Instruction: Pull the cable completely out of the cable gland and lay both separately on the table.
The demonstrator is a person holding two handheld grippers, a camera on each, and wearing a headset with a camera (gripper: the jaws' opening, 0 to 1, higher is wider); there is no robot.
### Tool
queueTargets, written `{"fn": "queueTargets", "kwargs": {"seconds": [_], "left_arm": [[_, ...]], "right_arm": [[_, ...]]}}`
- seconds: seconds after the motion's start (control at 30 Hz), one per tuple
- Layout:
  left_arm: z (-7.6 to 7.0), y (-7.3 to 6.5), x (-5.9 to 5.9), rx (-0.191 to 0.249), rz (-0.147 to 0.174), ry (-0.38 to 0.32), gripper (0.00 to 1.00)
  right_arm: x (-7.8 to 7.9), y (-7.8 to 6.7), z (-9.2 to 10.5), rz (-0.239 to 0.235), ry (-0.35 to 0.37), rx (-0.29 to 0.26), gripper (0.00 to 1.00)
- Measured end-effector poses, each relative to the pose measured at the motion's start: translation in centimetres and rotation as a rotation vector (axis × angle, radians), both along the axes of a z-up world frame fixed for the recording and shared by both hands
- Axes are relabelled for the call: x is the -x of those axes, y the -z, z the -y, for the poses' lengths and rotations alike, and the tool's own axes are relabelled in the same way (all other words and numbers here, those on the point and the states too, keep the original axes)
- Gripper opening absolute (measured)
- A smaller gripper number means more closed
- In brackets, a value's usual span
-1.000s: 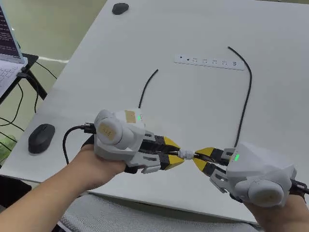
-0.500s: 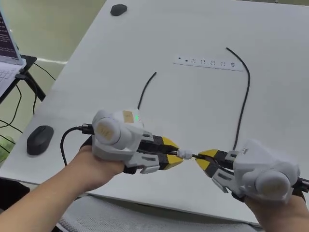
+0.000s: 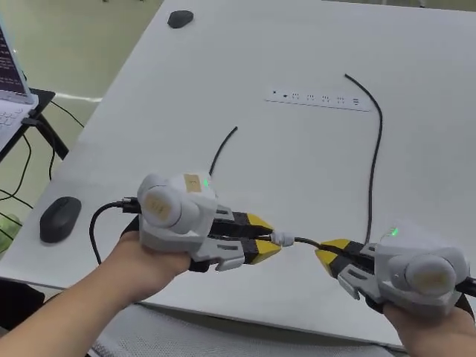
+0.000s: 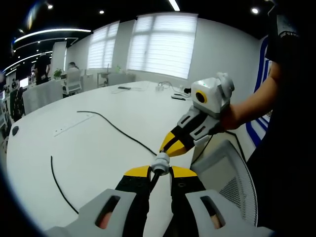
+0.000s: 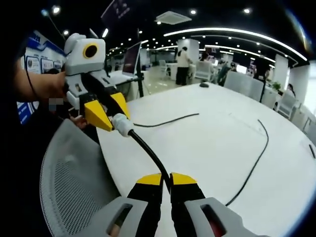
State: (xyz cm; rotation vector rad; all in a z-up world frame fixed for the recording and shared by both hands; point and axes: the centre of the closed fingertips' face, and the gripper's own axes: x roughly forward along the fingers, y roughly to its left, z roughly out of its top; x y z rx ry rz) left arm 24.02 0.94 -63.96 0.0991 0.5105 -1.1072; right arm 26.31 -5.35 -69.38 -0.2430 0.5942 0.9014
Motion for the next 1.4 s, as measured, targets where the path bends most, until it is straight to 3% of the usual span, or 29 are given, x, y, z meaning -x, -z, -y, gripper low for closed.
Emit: {"fn": "queueTargets", "kwargs": {"seconds": [0.27,0.5,0.77,1.03,1.13,1.33,1.4], "left_arm": [[-0.1,0.2,0.4,0.002,-0.009,-0.003,0.14],[0.2,0.8,0.8,-0.009,-0.023,0.003,0.14],[0.2,1.0,0.9,-0.006,-0.037,-0.001,0.15],[0.0,1.2,0.4,-0.007,-0.043,-0.009,0.15],[0.1,1.1,0.3,-0.006,-0.044,-0.014,0.15],[0.2,1.0,0.2,-0.016,-0.044,-0.004,0.15],[0.2,1.0,0.2,-0.016,-0.047,-0.003,0.15]], "right_arm": [[-0.5,2.6,2.2,-0.095,0.115,-0.027,0.0],[-0.5,5.0,3.3,-0.236,0.265,-0.092,0.0],[-0.3,5.1,3.4,-0.239,0.287,-0.087,0.01],[-0.5,4.7,3.8,-0.17,0.242,-0.045,0.02],[-0.6,4.0,3.8,-0.107,0.188,0.006,0.03],[-0.2,2.8,3.5,-0.066,0.137,0.048,0.07],[-0.1,1.9,3.0,0.001,0.083,0.084,0.11]]}}
